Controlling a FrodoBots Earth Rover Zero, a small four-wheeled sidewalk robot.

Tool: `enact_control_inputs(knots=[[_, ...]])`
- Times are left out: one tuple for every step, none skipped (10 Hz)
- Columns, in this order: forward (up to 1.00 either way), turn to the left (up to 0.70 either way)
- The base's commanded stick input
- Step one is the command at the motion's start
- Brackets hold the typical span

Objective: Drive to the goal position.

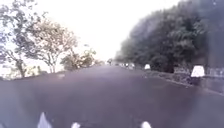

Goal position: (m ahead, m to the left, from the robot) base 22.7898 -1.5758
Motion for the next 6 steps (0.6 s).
enact_control_inputs(knots=[[0.85,0.0],[0.85,0.0],[0.85,0.0],[0.85,0.0],[0.85,0.0],[0.85,0.0]])
